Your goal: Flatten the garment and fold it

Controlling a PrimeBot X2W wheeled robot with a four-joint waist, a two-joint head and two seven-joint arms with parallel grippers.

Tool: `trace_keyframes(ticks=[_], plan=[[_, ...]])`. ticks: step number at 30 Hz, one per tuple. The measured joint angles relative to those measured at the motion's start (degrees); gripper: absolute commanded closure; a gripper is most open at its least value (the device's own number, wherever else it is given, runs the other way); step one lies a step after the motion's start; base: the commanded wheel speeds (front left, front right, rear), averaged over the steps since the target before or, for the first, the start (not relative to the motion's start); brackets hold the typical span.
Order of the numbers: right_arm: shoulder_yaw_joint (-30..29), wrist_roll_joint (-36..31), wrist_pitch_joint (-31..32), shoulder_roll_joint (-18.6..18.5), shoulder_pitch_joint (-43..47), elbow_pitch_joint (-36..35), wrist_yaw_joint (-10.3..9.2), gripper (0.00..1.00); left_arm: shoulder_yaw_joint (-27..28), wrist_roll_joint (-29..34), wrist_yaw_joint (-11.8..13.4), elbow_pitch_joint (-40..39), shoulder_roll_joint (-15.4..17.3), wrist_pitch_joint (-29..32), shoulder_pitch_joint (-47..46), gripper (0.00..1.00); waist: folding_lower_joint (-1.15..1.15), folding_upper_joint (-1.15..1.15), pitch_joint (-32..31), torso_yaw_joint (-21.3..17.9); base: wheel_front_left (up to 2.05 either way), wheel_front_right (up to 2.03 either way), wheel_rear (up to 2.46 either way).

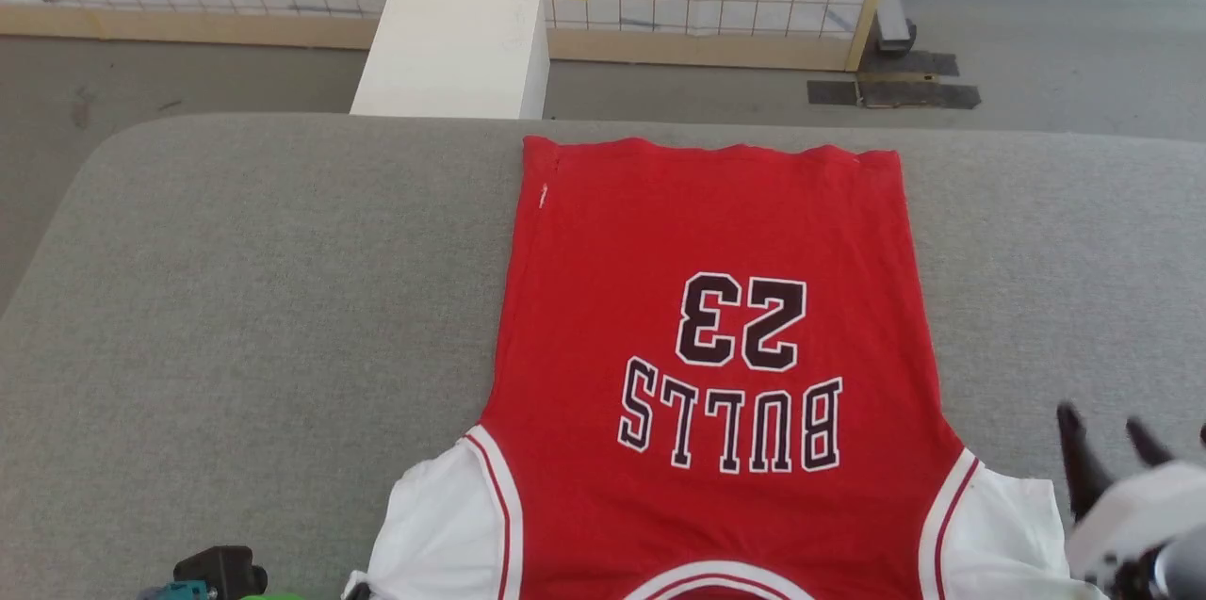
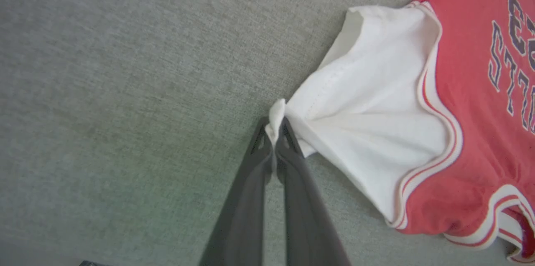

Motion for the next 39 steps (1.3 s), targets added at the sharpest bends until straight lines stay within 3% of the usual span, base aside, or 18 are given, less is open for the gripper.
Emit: trace_keyframes(ticks=[6,12,17,23,27,39], plan=[[0.8,-4.4,-6.8,-0.4,-11.6,3.5,0.00,0.00,-0.4,0.0,-0.9,-0.7,-0.4,-1.2,-1.1,1.00,0.00,0.00,2.2,0.9,0.00,0.00,0.00],[2.3,-5.4,-11.5,-3.8,-26.6,14.6,0.00,0.00,-1.4,0.3,-1.2,-1.7,-0.6,-1.5,-3.9,1.00,0.00,0.00,5.8,2.1,0.00,0.00,0.00],[2.8,-6.5,-10.8,-7.1,-36.8,24.4,0.00,0.00,-2.1,0.6,-1.7,-1.9,-1.2,-2.2,-6.1,1.00,0.00,0.00,8.9,3.6,0.00,0.00,0.00],[3.7,-9.5,-5.3,-10.2,-47.5,32.6,0.00,0.00,-2.9,0.6,-2.8,-1.9,-1.9,-3.6,-8.7,1.00,0.01,0.00,13.2,5.6,0.00,0.00,0.00],[3.0,-11.5,1.9,-11.7,-53.0,36.8,0.00,0.00,-3.6,0.6,-3.7,-2.0,-2.6,-4.5,-10.4,1.00,0.01,0.00,16.5,7.0,0.00,0.00,0.00],[-2.9,-20.3,20.6,-12.2,-61.8,39.5,0.00,0.00,-4.9,0.5,-5.6,-3.4,-4.1,-7.5,-13.5,1.00,0.01,0.00,25.0,10.5,0.00,0.00,0.00]])
